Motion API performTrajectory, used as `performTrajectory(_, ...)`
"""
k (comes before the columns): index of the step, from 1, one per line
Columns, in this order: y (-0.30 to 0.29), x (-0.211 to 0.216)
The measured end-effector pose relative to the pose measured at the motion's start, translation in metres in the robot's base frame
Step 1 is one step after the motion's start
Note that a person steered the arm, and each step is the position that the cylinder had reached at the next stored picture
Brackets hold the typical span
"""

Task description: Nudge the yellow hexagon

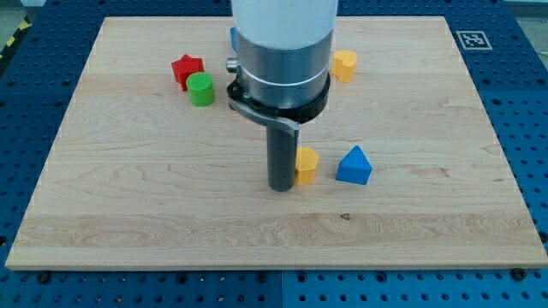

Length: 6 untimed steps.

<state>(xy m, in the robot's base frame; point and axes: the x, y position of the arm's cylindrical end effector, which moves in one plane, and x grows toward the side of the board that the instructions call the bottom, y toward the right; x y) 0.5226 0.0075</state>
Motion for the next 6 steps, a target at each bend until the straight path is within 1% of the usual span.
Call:
performTrajectory(1,0.018,-0.021)
performTrajectory(2,0.048,-0.023)
performTrajectory(3,0.059,-0.047)
performTrajectory(4,0.038,-0.102)
performTrajectory(6,0.032,-0.221)
